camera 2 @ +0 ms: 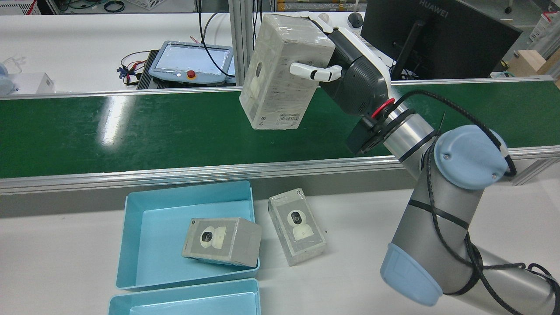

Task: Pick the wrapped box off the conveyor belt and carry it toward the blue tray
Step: 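Lift the box off the belt and carry it toward the blue tray, then lower the box into the blue tray and open the right hand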

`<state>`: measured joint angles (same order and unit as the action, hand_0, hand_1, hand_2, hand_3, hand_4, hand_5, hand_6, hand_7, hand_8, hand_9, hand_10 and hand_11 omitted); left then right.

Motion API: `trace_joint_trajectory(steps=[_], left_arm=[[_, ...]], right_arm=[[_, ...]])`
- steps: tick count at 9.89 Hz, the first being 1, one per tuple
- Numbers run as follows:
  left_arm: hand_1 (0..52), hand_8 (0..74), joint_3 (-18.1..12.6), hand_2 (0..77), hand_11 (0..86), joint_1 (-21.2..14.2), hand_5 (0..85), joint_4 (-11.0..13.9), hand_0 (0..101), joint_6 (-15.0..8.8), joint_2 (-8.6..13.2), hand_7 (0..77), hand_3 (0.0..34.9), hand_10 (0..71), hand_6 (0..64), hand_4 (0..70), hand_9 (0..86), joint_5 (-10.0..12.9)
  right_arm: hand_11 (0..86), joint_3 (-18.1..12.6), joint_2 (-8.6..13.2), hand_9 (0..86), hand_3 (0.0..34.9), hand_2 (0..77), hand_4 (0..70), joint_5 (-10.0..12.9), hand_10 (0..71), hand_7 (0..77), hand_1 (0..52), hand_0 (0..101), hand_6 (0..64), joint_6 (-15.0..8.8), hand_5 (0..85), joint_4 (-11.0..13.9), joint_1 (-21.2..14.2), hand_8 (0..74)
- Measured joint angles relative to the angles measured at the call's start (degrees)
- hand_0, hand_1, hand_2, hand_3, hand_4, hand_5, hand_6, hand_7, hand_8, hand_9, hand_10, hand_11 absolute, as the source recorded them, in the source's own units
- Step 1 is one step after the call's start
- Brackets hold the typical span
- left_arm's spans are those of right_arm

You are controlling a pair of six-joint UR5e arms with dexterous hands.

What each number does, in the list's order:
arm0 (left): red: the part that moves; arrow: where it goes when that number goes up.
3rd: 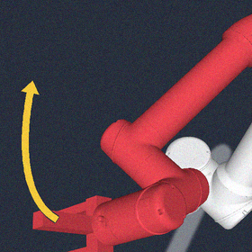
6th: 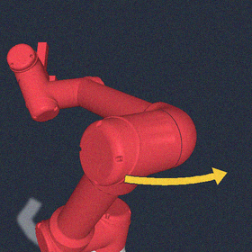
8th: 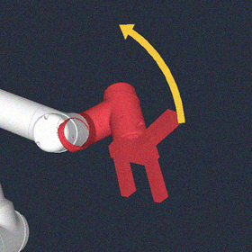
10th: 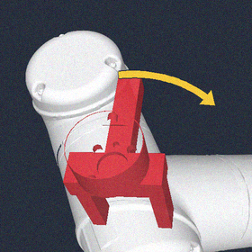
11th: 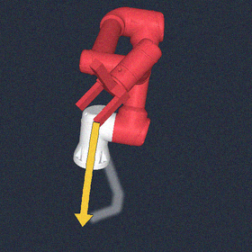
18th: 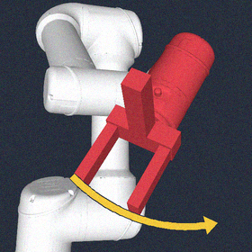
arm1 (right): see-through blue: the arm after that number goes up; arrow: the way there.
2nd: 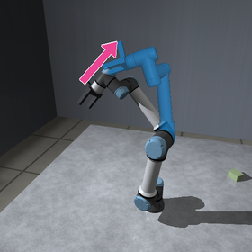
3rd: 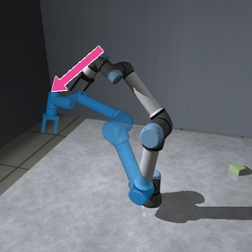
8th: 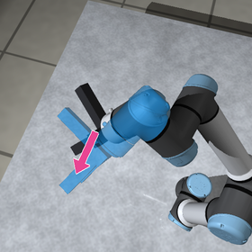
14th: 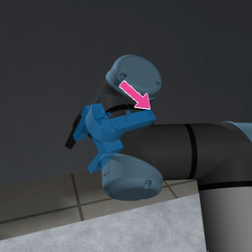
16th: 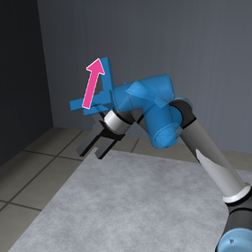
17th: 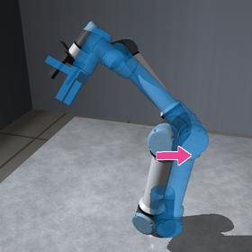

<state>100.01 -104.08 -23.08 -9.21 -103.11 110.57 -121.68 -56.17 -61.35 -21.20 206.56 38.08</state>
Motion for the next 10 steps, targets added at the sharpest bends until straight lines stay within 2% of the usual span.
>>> trace_joint_trajectory(steps=[1, 2, 3, 4, 5, 6, 7, 8, 9, 10], left_arm=[[0.0, 0.5, 0.0, 1.1, 0.0, 0.0, 0.5, 0.0, 0, 0.0, 0.0, 0.5, 0.0, 0.0, 0.0, 0.0, 0.0, 0.0], [0.0, 0.5, 0.0, 0.5, 0.0, 0.0, 0.5, 0.0, 0, 0.0, 0.0, 0.5, 0.0, 0.0, 0.0, 0.0, 0.0, 0.0], [0.0, 0.5, 0.0, 1.1, 0.0, 0.0, 0.5, 0.0, 0, 0.0, 0.0, 0.5, 0.0, 0.0, 0.0, 0.0, 0.0, 0.0], [0.0, 0.5, 0.0, 0.5, 0.0, 0.0, 0.5, 0.0, 0, 0.0, 0.0, 0.5, 0.0, 0.0, 0.0, 0.0, 0.0, 0.0], [0.0, 0.5, 0.0, 0.5, 0.0, 0.0, 0.5, 0.0, 0, 0.0, 0.0, 0.5, 0.0, 0.0, 0.0, 0.0, 0.0, 0.0], [0.0, 0.5, 0.0, 1.1, 0.0, 0.0, 0.5, 0.0, 0, 0.0, 0.0, 0.5, 0.0, 0.0, 0.0, 0.0, 0.0, 0.0], [0.0, 0.5, 0.0, 1.1, 0.0, 0.0, 0.5, 0.0, 0, 0.0, 0.0, 0.5, 0.0, 0.0, 0.0, 0.0, 0.0, 0.0], [0.0, 0.5, 0.0, 1.1, 0.0, 0.0, 0.5, 0.0, 0, 0.0, 0.0, 0.5, 0.0, 0.0, 0.0, 0.0, 0.5, 0.0], [0.0, 0.5, 0.0, 1.1, 0.0, 0.0, 0.5, 0.0, 0, 0.0, 0.0, 0.5, 0.0, 0.0, 0.0, 0.0, 0.5, 0.0], [0.0, 0.5, 0.0, 1.1, 0.0, 0.0, 0.5, 0.0, 0, 0.0, 0.0, 0.5, 0.0, 0.5, 0.0, 0.0, 0.0, 0.0]], right_arm=[[36.0, -1.5, 0.0, 42.5, 24.1, 37.1, 13.1, 1.5, 24.5, 44.2, 4.4, 48, 25.6, -2.0, 52.9, 0.0, -2.9, 25.6], [32.2, -2.4, 0.3, 40.4, 21.5, 37.1, 13.1, 2.9, 21.8, 44.2, 4.9, 48, 25.6, -4.2, 55.6, 0.1, -6.0, 24.5], [32.2, -2.7, 1.2, 40.4, 18.8, 37.1, 13.6, 3.9, 21.8, 44.2, 4.9, 49, 25.6, -7.4, 56.7, 0.1, -8.9, 24.5], [34.4, -2.5, 2.6, 44.2, 18.8, 37.1, 13.6, 4.5, 24.0, 44.2, 4.9, 49, 25.6, -11.2, 56.7, 0.1, -11.2, 27.8], [36.0, -1.8, 3.9, 45.8, 16.9, 37.6, 14.2, 5.1, 24.0, 45.3, 4.4, 50, 25.1, -14.6, 58.4, 0.1, -13.0, 28.4], [36.0, -0.5, 4.7, 46.4, 16.2, 37.6, 14.2, 6.1, 22.9, 45.8, 3.8, 51, 25.6, -17.2, 60.5, 0.0, -14.8, 28.9], [33.8, 1.6, 5.2, 37.1, 17.4, 38.2, 14.2, 7.2, 22.4, 45.8, 3.3, 52, 26.7, -18.9, 60.5, -0.2, -16.9, 23.5], [31.1, 3.8, 5.8, 33.8, 19.4, 38.2, 14.2, 8.1, 21.3, 48.0, 3.3, 51, 24.5, -20.0, 60.5, -0.5, -19.0, 20.2], [31.1, 5.7, 6.5, 33.8, 19.4, 38.2, 14.2, 8.7, 21.3, 48.0, 3.3, 51, 24.5, -20.8, 60.5, -0.6, -20.5, 20.2], [28.9, 6.9, 7.1, 26.2, 22.5, 38.2, 14.2, 9.0, 19.1, 51.3, 3.3, 49, 20.7, -21.2, 60.5, -0.7, -21.3, 14.7]])
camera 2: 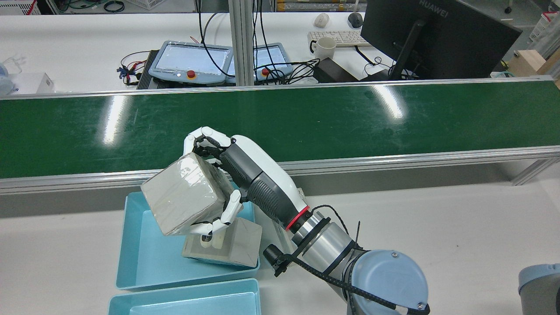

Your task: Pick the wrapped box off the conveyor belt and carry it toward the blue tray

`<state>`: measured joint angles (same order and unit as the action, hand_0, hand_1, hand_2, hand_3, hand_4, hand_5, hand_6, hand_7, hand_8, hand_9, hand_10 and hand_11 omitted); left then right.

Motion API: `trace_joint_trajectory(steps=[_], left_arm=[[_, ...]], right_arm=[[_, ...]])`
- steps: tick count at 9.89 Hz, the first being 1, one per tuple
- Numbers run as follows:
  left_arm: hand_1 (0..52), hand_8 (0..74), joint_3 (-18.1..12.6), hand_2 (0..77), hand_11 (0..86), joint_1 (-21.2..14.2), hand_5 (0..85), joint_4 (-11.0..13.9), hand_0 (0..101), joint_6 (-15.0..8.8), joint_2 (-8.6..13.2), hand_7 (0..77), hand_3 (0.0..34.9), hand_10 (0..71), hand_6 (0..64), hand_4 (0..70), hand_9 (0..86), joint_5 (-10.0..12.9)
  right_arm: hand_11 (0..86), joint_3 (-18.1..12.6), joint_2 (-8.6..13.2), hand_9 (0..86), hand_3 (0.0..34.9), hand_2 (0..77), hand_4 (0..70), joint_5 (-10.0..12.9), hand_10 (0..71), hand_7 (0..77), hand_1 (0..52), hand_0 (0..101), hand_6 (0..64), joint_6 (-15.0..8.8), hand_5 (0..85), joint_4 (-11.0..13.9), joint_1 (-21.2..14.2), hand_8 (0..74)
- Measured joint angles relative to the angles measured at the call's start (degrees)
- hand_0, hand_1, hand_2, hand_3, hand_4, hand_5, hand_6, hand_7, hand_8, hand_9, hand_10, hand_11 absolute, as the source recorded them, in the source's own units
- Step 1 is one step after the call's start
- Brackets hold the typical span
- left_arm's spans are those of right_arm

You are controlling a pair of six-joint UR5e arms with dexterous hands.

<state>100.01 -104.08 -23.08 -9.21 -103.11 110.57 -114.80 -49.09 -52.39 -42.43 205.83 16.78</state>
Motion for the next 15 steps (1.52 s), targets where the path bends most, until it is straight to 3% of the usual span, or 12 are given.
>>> trace_joint_trajectory(steps=[1, 2, 3, 4, 5, 6, 7, 9, 12, 13, 14, 15], left_arm=[[0.0, 0.0, 0.0, 1.1, 0.0, 0.0, 0.5, 0.0, 0, 0.0, 0.0, 0.5, 0.0, 0.5, 0.0, 0.0, 0.5, 0.0], [0.0, 0.0, 0.0, 1.1, 0.0, 0.0, 0.5, 0.0, 0, 0.0, 0.0, 0.5, 0.0, 0.5, 0.0, 0.0, 0.5, 0.0], [0.0, 0.5, 0.0, 1.1, 0.0, 0.0, 0.5, 0.0, 0, 0.0, 0.0, 0.5, 0.0, 0.0, 0.0, 0.0, 0.0, 0.0], [0.0, 0.5, 0.0, 1.1, 0.0, 0.0, 0.5, 0.0, 0, 0.0, 0.0, 0.5, 0.0, 0.0, 0.0, 0.0, 0.0, 0.0], [0.0, 0.5, 0.0, 1.1, 0.0, 0.0, 0.5, 0.0, 0, 0.0, 0.0, 0.5, 0.0, 0.0, 0.0, 0.0, 0.5, 0.0], [0.0, 0.5, 0.0, 1.1, 0.0, 0.0, 0.5, 0.0, 0, 0.0, 0.0, 0.5, 0.0, 0.0, 0.0, 0.0, 0.5, 0.0], [0.0, 0.0, 0.0, 0.5, 0.0, 0.0, 0.5, 0.0, 0, 0.0, 0.0, 0.5, 0.0, 0.5, 0.0, 0.0, 0.5, 0.0], [0.0, 0.0, 0.0, 0.5, 0.0, 0.0, 0.5, 0.0, 0, 0.0, 0.0, 0.5, 0.0, 0.0, 0.0, 0.0, 0.5, 0.0], [0.0, 0.5, 0.0, 0.5, 0.0, 0.0, 0.5, 0.0, 0, 0.0, 0.0, 0.5, 0.0, 0.0, 0.0, 0.0, 0.0, 0.0], [0.0, 0.5, 0.0, 1.1, 0.0, 0.0, 0.5, 0.0, 0, 0.0, 0.0, 0.5, 0.0, 0.5, 0.0, 0.0, 0.0, 0.0], [0.0, 0.5, 0.0, 1.1, 0.0, 0.0, 0.5, 0.0, 0, 0.0, 0.0, 0.5, 0.0, 0.5, 0.0, 0.0, 0.0, 0.0], [0.0, 0.0, 0.0, 1.1, 0.0, 0.0, 0.5, 0.0, 0, 0.0, 0.0, 0.5, 0.0, 0.0, 0.0, 0.0, 0.5, 0.0]], right_arm=[[28.9, 0.7, 0.3, 27.8, 27.9, 38.2, 13.6, 0.1, 19.1, 50.2, 3.3, 49, 18.5, -0.2, 60.0, 0.0, -0.4, 14.7], [17.5, 1.2, 0.4, 22.9, 30.3, 38.2, 17.5, 0.2, 10.4, 45.3, 3.3, 50, 9.3, -0.3, 51.8, 0.0, -0.5, 3.8], [17.5, 1.5, 0.4, 22.9, 30.3, 38.2, 17.5, 0.6, 10.4, 45.3, 3.3, 50, 9.3, -0.3, 51.8, 0.0, -0.5, 3.8], [14.2, 1.6, 0.4, 2.2, 30.8, 38.2, 22.9, 1.1, 8.2, 33.8, 6.5, 50, 1.1, -0.3, 43.1, 0.0, -0.5, 0.5], [12.5, 1.7, 0.4, 2.2, 30.7, 32.2, 28.9, 1.6, 8.2, 19.6, 10.4, 49, 2.7, -0.3, 36.0, -0.1, -0.5, 0.5], [12.5, 1.7, 0.4, 1.6, 30.7, 28.4, 30.0, 1.9, 8.2, 11.4, 11.5, 48, 2.7, -0.3, 37.6, -0.1, -0.5, 0.5], [10.9, 1.7, 0.2, 1.6, 30.7, 28.4, 27.8, 2.0, 5.4, 15.8, 12.5, 48, 2.7, -0.2, 38.2, 0.0, -0.5, 0.5], [10.9, 1.4, 0.0, 1.6, 30.8, 29.5, 27.3, 2.0, 7.1, 14.2, 16.4, 48, 1.1, 0.2, 31.6, 0.0, -0.3, 0.5], [10.9, 0.8, -0.1, 2.2, 30.8, 30.0, 26.2, 1.5, 6.0, 14.2, 18.0, 48, 1.1, 0.3, 30.5, 0.0, 0.5, 0.5], [8.2, 0.7, -0.2, 1.6, 30.7, 31.1, 26.2, 1.4, 3.3, 14.2, 22.4, 48, 1.1, 0.4, 19.6, 0.1, 0.8, 0.5], [8.2, 0.5, -0.2, 1.6, 30.7, 31.1, 26.2, 1.3, 3.3, 14.2, 22.4, 48, 1.1, 0.4, 19.6, 0.1, 0.9, 0.5], [7.1, 0.4, -0.2, 1.6, 31.2, 27.3, 22.4, 1.3, 2.7, 14.7, 15.8, 48, 0.0, 0.4, 10.9, 0.1, 1.0, 0.5]])
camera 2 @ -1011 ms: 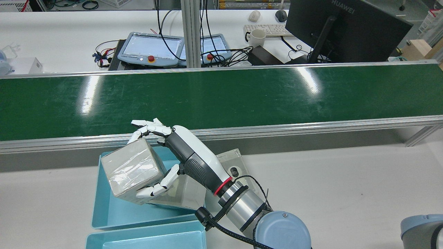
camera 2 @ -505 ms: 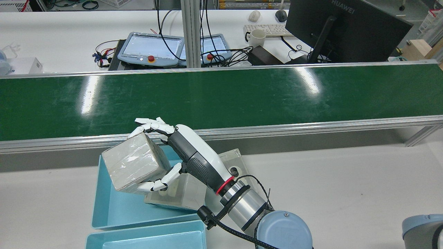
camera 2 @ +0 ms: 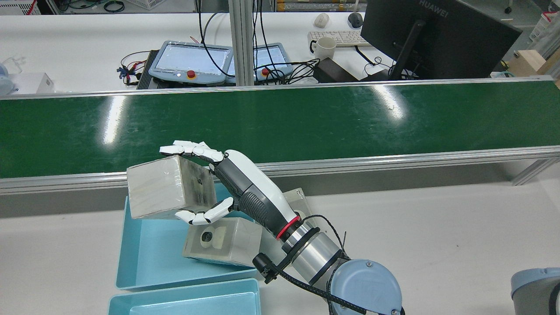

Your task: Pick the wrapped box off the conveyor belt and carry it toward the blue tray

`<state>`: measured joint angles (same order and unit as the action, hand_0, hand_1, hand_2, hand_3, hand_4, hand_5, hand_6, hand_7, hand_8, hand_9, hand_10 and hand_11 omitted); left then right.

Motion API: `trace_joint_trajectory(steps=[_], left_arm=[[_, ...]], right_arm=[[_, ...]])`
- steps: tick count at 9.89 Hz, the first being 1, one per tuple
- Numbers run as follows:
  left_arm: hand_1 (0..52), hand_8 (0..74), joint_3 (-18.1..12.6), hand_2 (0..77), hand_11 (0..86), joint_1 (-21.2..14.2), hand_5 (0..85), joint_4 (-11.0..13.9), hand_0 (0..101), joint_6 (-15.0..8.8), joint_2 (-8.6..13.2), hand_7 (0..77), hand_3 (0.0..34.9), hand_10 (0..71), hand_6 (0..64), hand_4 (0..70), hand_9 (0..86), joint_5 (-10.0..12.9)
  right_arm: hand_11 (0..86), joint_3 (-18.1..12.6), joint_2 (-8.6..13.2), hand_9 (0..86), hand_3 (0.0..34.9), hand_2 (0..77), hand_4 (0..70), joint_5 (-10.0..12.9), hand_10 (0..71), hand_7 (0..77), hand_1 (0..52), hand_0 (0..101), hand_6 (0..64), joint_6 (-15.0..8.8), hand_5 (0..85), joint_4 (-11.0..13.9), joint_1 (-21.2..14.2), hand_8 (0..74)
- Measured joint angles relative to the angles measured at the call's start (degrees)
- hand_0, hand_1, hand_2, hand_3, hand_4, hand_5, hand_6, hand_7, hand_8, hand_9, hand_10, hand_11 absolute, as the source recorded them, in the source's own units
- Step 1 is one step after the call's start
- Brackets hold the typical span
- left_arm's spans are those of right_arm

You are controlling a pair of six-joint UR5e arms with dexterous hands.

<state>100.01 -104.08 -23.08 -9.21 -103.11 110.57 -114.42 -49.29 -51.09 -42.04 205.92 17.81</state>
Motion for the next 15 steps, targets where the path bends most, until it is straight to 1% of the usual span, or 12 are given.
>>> trace_joint_trajectory(steps=[1, 2, 3, 5, 6, 7, 8, 10, 12, 13, 14, 15], left_arm=[[0.0, 0.0, 0.0, 1.1, 0.0, 0.0, 0.5, 0.0, 0, 0.0, 0.0, 0.5, 0.0, 0.0, 0.0, 0.0, 0.5, 0.0], [0.0, 0.0, 0.0, 0.5, 0.0, 0.0, 0.5, 0.0, 0, 0.0, 0.0, 0.5, 0.0, 0.0, 0.0, 0.0, 0.5, 0.0], [0.0, 0.5, 0.0, 1.1, 0.0, 0.0, 0.5, 0.0, 0, 0.0, 0.0, 0.5, 0.0, 0.5, 0.0, 0.0, 0.5, 0.0], [0.0, 0.5, 0.0, 1.1, 0.0, 0.0, 0.5, 0.0, 0, 0.0, 0.0, 0.5, 0.0, 0.0, 0.0, 0.0, 0.0, 0.0], [0.0, 0.5, 0.0, 1.1, 0.0, 0.0, 0.5, 0.0, 0, 0.0, 0.0, 0.5, 0.0, 0.0, 0.0, 0.0, 0.0, 0.0], [0.0, 0.5, 0.0, 0.5, 0.0, 0.0, 0.5, 0.0, 0, 0.0, 0.0, 0.5, 0.0, 0.5, 0.0, 0.0, 0.0, 0.0], [0.0, 0.5, 0.0, 1.1, 0.0, 0.0, 0.5, 0.0, 0, 0.0, 0.0, 0.5, 0.0, 0.5, 0.0, 0.0, 0.0, 0.0], [0.0, 0.5, 0.0, 1.1, 0.0, 0.0, 0.5, 0.0, 0, 0.0, 0.0, 0.5, 0.0, 0.0, 0.0, 0.0, 0.0, 0.0], [0.0, 0.5, 0.0, 0.5, 0.0, 0.0, 0.5, 0.0, 0, 0.0, 0.0, 0.5, 0.0, 0.0, 0.0, 0.0, 0.0, 0.0], [0.0, 0.0, 0.0, 0.5, 0.0, 0.0, 0.5, 0.0, 0, 0.0, 0.0, 0.5, 0.0, 0.0, 0.0, 0.0, 0.5, 0.0], [0.0, 0.0, 0.0, 0.5, 0.0, 0.0, 0.5, 0.0, 0, 0.0, 0.0, 0.5, 0.0, 0.5, 0.0, 0.0, 0.5, 0.0], [0.0, 0.5, 0.0, 0.5, 0.0, 0.0, 0.5, 0.0, 0, 0.0, 0.0, 0.5, 0.0, 0.0, 0.0, 0.0, 0.5, 0.0]], right_arm=[[6.0, -0.1, 0.0, 1.6, 30.6, 24.0, 24.0, 0.0, 2.2, 15.3, 20.2, 49, 0.0, 0.0, 9.8, 0.0, 0.0, 0.5], [6.0, -0.1, 0.0, 1.6, 30.6, 27.8, 24.0, 0.0, 2.2, 15.3, 19.1, 49, 0.0, 0.0, 12.0, 0.0, 0.1, 0.5], [5.4, -0.2, 0.0, 1.6, 30.6, 27.8, 24.0, 0.0, 3.8, 16.4, 18.0, 49, 0.0, 0.0, 14.7, 0.0, 0.2, 0.5], [6.5, -1.8, -0.2, 1.6, 30.6, 27.8, 24.0, -0.1, 3.8, 16.4, 18.0, 49, 0.0, 0.0, 14.7, 0.3, 1.3, 0.5], [5.4, -3.3, -1.1, 1.6, 30.6, 28.9, 25.1, -0.6, 2.7, 16.4, 20.7, 49, 0.0, -0.1, 20.2, 0.6, 2.9, 0.0], [5.4, -5.0, -2.6, 1.6, 30.5, 28.9, 25.1, -1.7, 2.7, 17.5, 20.2, 49, 0.0, 0.0, 24.5, 0.9, 5.4, 0.5], [5.4, -6.6, -4.2, 1.6, 30.5, 28.9, 25.1, -3.1, 2.7, 17.5, 20.2, 49, 0.0, 0.4, 24.5, 1.8, 8.7, 0.5], [6.0, -7.9, -8.4, 1.6, 29.9, 30.0, 23.5, -5.0, 3.3, 16.9, 19.6, 49, 0.0, 4.5, 24.5, 3.7, 15.4, 0.5], [6.0, -6.7, -12.6, 1.6, 30.0, 30.0, 20.7, -5.4, 3.8, 15.3, 18.5, 48, 0.0, 9.4, 22.4, 4.3, 20.5, 0.5], [7.1, -4.8, -14.5, 1.6, 29.9, 27.3, 20.2, -5.4, 3.8, 15.8, 15.8, 47, 0.0, 13.8, 19.1, 4.4, 21.8, 0.5], [7.1, -2.8, -16.0, 1.6, 29.9, 27.3, 20.2, -5.2, 3.8, 15.8, 15.8, 47, 0.0, 18.3, 19.1, 4.5, 22.7, 0.5], [7.6, -1.6, -16.7, 1.6, 30.1, 27.3, 18.0, -5.2, 5.4, 16.9, 15.8, 47, 0.0, 21.3, 18.5, 4.5, 23.6, 0.5]])
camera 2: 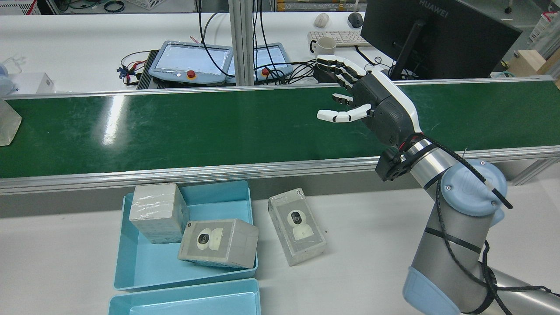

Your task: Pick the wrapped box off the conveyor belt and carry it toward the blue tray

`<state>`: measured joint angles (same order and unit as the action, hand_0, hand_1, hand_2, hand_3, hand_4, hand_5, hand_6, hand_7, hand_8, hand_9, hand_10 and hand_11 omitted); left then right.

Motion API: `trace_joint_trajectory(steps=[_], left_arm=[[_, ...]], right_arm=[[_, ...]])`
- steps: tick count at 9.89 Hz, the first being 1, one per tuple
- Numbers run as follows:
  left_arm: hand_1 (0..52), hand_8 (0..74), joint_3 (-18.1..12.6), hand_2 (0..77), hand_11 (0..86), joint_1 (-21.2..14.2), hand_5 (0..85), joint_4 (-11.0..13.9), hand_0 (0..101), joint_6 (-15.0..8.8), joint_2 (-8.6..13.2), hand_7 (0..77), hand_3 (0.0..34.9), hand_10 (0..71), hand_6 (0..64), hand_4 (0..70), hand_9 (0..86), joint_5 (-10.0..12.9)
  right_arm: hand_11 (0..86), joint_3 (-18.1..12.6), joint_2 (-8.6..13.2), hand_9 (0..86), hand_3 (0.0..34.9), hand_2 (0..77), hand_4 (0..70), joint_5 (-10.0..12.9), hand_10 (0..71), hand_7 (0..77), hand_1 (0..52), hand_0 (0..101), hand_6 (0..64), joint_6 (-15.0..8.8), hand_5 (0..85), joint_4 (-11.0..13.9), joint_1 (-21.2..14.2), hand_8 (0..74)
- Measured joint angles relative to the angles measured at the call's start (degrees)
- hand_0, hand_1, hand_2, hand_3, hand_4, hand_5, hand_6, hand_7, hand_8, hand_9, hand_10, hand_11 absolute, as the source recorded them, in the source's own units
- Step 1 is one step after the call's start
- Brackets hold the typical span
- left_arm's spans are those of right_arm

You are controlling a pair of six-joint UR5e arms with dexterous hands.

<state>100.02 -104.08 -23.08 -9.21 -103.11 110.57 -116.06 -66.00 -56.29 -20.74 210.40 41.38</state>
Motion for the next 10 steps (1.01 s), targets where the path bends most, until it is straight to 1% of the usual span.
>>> trace_joint_trajectory(steps=[1, 2, 3, 4, 5, 6, 7, 8, 9, 10], left_arm=[[0.0, 0.5, 0.0, 1.1, 0.0, 0.0, 0.5, 0.0, 0, 0.0, 0.0, 0.5, 0.0, 0.5, 0.0, 0.0, 0.5, 0.0], [0.0, 0.0, 0.0, 0.5, 0.0, 0.0, 0.5, 0.0, 0, 0.0, 0.0, 0.5, 0.0, 0.5, 0.0, 0.0, 0.5, 0.0], [0.0, 0.5, 0.0, 0.5, 0.0, 0.0, 0.5, 0.0, 0, 0.0, 0.0, 0.5, 0.0, 0.0, 0.0, 0.0, 0.5, 0.0], [0.0, 0.5, 0.0, 0.5, 0.0, 0.0, 0.5, 0.0, 0, 0.0, 0.0, 0.5, 0.0, 0.0, 0.0, 0.0, 0.5, 0.0], [0.0, 0.5, 0.0, 1.1, 0.0, 0.0, 0.5, 0.0, 0, 0.0, 0.0, 0.5, 0.0, 0.5, 0.0, 0.0, 0.0, 0.0], [0.0, 0.5, 0.0, 0.5, 0.0, 0.0, 0.5, 0.0, 0, 0.0, 0.0, 0.5, 0.0, 0.5, 0.0, 0.0, 0.0, 0.0], [0.0, 0.0, 0.0, 1.1, 0.0, 0.0, 0.5, 0.0, 0, 0.0, 0.0, 0.5, 0.0, 0.5, 0.0, 0.0, 0.0, 0.0], [0.0, 0.5, 0.0, 0.5, 0.0, 0.0, 0.5, 0.0, 0, 0.0, 0.0, 0.5, 0.0, 0.5, 0.0, 0.0, 0.0, 0.0], [0.0, 0.5, 0.0, 0.5, 0.0, 0.0, 0.5, 0.0, 0, 0.0, 0.0, 0.5, 0.0, 0.0, 0.0, 0.0, 0.0, 0.0], [0.0, 0.0, 0.0, 1.1, 0.0, 0.0, 0.5, 0.0, 0, 0.0, 0.0, 0.5, 0.0, 0.0, 0.0, 0.0, 0.5, 0.0]], right_arm=[[8.7, 0.4, -0.2, 1.6, 30.0, 24.5, 15.8, 0.0, 5.4, 13.6, 12.0, 46, 0.0, 2.2, 18.5, 0.0, 0.7, 0.5], [8.7, 0.2, 0.5, 1.6, 30.0, 24.5, 15.8, -0.1, 5.4, 13.6, 12.0, 46, 0.0, 3.9, 18.5, 0.0, 1.2, 0.5], [9.8, -0.5, 1.5, 1.6, 30.0, 21.8, 19.1, -0.2, 5.4, 15.8, 13.1, 45, 0.0, 4.8, 20.2, 0.0, 1.4, 0.0], [9.8, -1.4, 2.1, 1.6, 30.0, 21.8, 19.1, -0.3, 5.4, 15.8, 13.1, 45, 0.0, 5.4, 20.2, -0.2, 1.2, 0.0], [15.3, -2.2, 2.4, 1.6, 30.0, 16.4, 14.2, -0.3, 10.4, 11.4, 5.4, 41, 0.0, 5.8, 13.6, -0.6, 1.0, 0.0], [13.1, -2.9, 2.1, 1.6, 30.1, 2.2, 5.4, -0.4, 9.3, 5.5, 1.1, 22, 0.0, 6.0, 5.5, -1.8, 1.0, 13.1], [4.9, -3.4, 1.1, 1.6, 30.1, 2.2, 5.4, -0.5, 0.5, 5.5, 1.1, 3, 0.0, 6.1, 5.5, -3.6, 1.1, 13.1], [1.6, -3.6, -0.3, 1.1, 30.1, 2.2, 5.4, -0.7, 0.0, 5.5, 1.1, 3, 0.0, 6.1, 5.5, -4.9, 1.3, 10.9], [1.6, -3.7, -1.4, 1.1, 30.3, 1.6, 6.0, -0.8, 0.0, 8.2, 0.5, 0, 0.0, 6.0, 4.9, -5.7, 1.8, 10.9], [1.6, -3.7, -2.7, 1.1, 30.3, 1.6, 6.0, -1.0, 0.0, 8.2, 0.5, 0, 0.0, 5.9, 4.9, -6.0, 2.6, 10.9]])
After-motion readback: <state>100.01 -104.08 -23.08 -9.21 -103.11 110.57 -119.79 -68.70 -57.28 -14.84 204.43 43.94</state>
